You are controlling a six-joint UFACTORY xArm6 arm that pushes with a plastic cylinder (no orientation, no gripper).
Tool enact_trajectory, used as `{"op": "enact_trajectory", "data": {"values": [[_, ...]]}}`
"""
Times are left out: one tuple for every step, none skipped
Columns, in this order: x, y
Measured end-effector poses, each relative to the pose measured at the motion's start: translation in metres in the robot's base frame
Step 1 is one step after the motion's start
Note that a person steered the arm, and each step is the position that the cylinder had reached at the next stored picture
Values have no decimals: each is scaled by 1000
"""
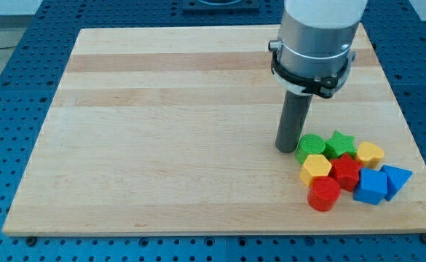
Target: Move the red star to the top left of the board
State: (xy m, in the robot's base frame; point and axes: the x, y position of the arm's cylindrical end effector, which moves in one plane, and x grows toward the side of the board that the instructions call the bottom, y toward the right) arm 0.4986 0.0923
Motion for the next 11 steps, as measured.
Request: {"op": "enact_trajectory", "data": {"values": [[28, -14], [80, -18], [120, -18], [120, 19], [120, 87], [112, 85], [92, 84], [81, 90], [69, 92], [54, 93], [48, 90]]}}
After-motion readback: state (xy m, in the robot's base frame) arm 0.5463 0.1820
